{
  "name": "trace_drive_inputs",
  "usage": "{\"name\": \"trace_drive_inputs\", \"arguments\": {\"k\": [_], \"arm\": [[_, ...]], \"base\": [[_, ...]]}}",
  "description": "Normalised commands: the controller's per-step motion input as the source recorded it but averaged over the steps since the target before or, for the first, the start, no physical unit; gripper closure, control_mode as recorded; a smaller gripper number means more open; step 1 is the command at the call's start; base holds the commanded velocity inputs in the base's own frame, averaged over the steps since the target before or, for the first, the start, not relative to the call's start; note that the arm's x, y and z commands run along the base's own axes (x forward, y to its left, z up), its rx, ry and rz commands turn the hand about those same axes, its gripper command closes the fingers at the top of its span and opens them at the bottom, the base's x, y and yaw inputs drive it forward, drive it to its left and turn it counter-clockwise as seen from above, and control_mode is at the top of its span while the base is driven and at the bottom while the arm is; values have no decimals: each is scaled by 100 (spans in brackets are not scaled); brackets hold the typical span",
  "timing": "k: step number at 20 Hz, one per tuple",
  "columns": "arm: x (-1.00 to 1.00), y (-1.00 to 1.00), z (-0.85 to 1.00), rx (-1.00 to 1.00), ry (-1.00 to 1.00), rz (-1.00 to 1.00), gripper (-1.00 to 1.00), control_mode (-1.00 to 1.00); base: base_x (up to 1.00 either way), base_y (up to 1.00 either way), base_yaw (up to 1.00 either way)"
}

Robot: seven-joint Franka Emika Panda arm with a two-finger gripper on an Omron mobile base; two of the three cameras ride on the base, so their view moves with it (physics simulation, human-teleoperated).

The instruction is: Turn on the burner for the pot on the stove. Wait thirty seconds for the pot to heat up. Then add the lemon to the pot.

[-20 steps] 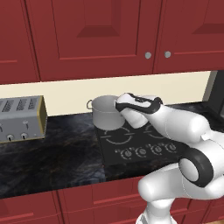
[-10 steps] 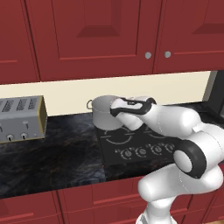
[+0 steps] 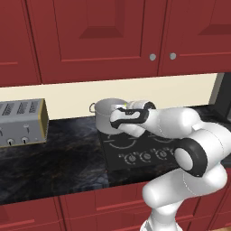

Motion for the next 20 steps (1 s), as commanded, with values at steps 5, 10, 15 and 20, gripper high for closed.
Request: {"name": "trace_drive_inputs", "arguments": {"k": [5, 10, 15, 20], "arm": [[11, 4, 0, 0, 1, -5, 100, -100], [7, 0, 11, 0, 6, -6, 100, -100], [0, 0, 64, 0, 0, -5, 100, -100], [1, 8, 47, 0, 0, -2, 100, -100]], "base": [[0, 0, 0], [0, 0, 0], [0, 0, 0], [0, 0, 0]]}}
